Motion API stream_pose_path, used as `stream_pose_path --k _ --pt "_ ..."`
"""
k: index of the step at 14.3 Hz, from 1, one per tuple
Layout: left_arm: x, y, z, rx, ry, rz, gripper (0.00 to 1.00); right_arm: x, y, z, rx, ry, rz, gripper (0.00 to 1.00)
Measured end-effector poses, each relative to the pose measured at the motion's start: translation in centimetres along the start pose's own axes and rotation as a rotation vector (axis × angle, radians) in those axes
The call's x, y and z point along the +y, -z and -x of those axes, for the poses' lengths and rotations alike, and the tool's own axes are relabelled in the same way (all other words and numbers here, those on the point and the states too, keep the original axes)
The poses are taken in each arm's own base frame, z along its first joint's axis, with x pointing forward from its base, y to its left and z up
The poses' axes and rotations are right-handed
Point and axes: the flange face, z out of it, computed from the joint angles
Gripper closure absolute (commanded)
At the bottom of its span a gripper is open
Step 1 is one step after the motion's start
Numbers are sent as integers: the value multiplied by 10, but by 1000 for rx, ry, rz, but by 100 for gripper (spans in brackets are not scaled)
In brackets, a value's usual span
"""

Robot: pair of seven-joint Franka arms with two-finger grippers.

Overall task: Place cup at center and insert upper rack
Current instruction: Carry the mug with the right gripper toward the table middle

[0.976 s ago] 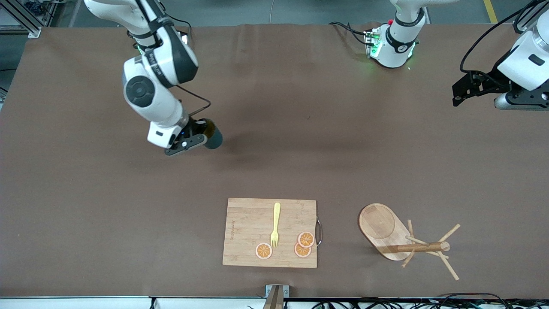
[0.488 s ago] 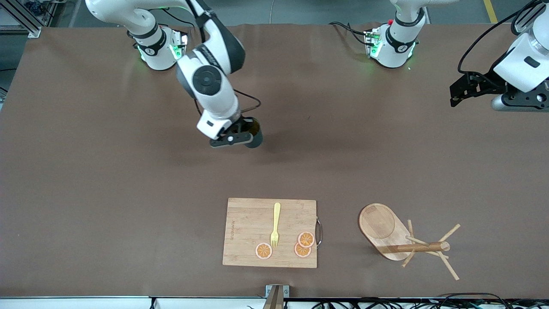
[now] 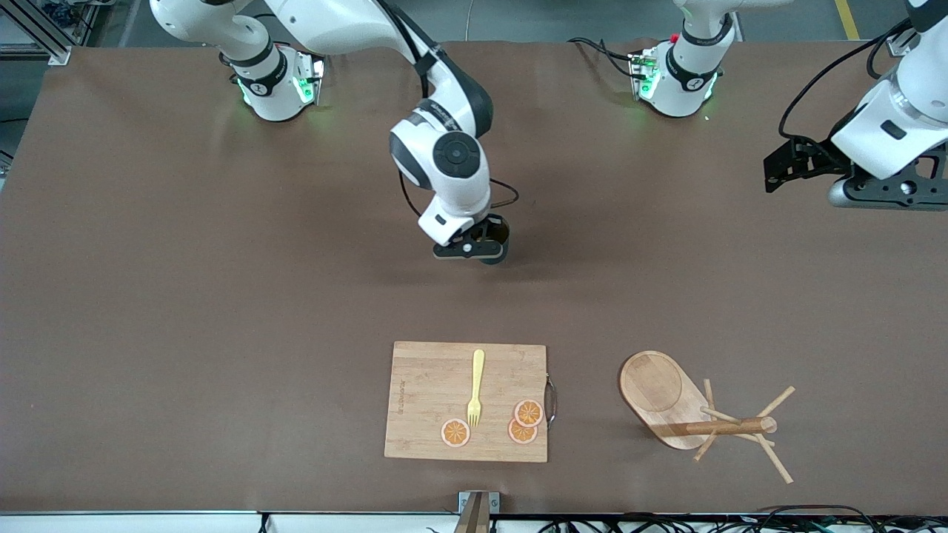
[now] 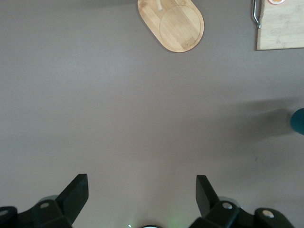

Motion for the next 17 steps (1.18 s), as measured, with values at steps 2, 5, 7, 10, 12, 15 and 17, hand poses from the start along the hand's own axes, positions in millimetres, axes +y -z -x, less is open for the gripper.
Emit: stream_pose_path --k 2,5,7,10,12,15,17 --pt "7 -6 -5 0 -13 1 0 -16 -5 2 -7 -27 10 100" --pt "14 -17 -15 0 -26 5 0 -29 -13 6 -8 -23 15 100" --pt "19 -26 -21 -4 -35 8 0 -35 -21 12 -11 -31 22 100" --pt "26 -40 -31 -13 -48 13 0 -39 -26 16 -14 -37 28 100" --pt "36 -47 -34 -21 -58 14 0 -39 -26 16 -14 -38 29 100" --pt "59 -57 -37 -34 -18 12 0 -40 -34 18 -18 -34 36 99" --pt "77 -67 -41 -39 28 12 0 -42 -39 18 -8 -31 30 70"
